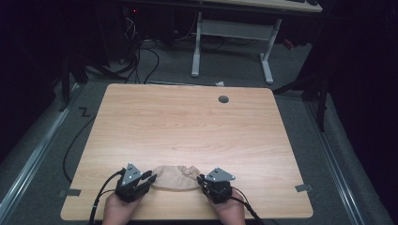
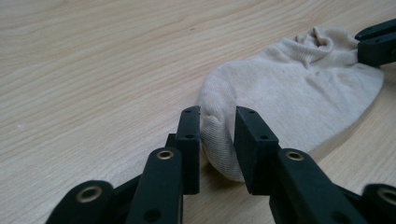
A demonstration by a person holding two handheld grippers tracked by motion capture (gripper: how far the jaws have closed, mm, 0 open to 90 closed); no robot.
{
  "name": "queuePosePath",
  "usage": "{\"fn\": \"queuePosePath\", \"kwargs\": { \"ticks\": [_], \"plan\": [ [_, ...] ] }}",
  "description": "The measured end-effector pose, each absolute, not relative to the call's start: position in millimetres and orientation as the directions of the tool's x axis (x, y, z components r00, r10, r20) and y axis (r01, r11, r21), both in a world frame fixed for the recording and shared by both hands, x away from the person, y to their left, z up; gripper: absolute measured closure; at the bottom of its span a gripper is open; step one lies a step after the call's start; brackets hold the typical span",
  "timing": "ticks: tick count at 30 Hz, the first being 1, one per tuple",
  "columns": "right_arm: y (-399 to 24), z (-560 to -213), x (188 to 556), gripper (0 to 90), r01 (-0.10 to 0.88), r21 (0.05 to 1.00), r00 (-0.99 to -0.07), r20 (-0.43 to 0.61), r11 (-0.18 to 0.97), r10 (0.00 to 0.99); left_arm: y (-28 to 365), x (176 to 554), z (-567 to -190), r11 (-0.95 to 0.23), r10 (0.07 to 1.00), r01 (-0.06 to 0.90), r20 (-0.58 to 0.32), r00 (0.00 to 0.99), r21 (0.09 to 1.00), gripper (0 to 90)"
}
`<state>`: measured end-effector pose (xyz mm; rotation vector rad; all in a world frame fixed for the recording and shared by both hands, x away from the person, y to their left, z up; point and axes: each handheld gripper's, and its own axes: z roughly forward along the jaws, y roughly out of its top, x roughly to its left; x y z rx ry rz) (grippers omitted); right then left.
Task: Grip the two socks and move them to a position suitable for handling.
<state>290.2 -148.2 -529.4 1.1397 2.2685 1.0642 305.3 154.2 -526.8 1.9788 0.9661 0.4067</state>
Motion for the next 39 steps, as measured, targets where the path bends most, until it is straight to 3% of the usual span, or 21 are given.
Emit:
{"fn": "queuePosePath", "kwargs": {
  "ticks": [12,18,24,26,31,33,39],
  "plan": [
    [-149,-530,292,77.2,0.520,0.765,-0.592,0.002,0.380,0.806,153,308,-528,-0.311,0.774,0.477,-0.072,0.629,0.822,67.1],
    [-151,-528,291,67.7,0.510,0.779,-0.583,0.002,0.365,0.812,154,303,-521,-0.299,0.766,0.453,-0.072,0.639,0.840,64.8],
    [-155,-520,288,66.3,0.484,0.807,-0.578,0.006,0.337,0.816,152,301,-522,-0.311,0.759,0.447,-0.064,0.648,0.839,64.1],
    [-155,-518,287,67.6,0.472,0.818,-0.588,0.015,0.328,0.809,151,299,-520,-0.324,0.750,0.440,-0.057,0.659,0.837,66.3],
    [-151,-520,287,80.9,0.472,0.806,-0.630,0.025,0.357,0.776,142,298,-521,-0.401,0.733,0.426,0.005,0.681,0.811,82.7],
    [-148,-522,287,85.0,0.479,0.794,-0.642,0.026,0.375,0.766,140,299,-523,-0.415,0.734,0.435,0.011,0.679,0.800,83.9],
    [-145,-525,288,86.2,0.488,0.775,-0.651,0.018,0.401,0.759,136,303,-526,-0.430,0.734,0.445,0.017,0.679,0.785,82.7]
  ]
}}
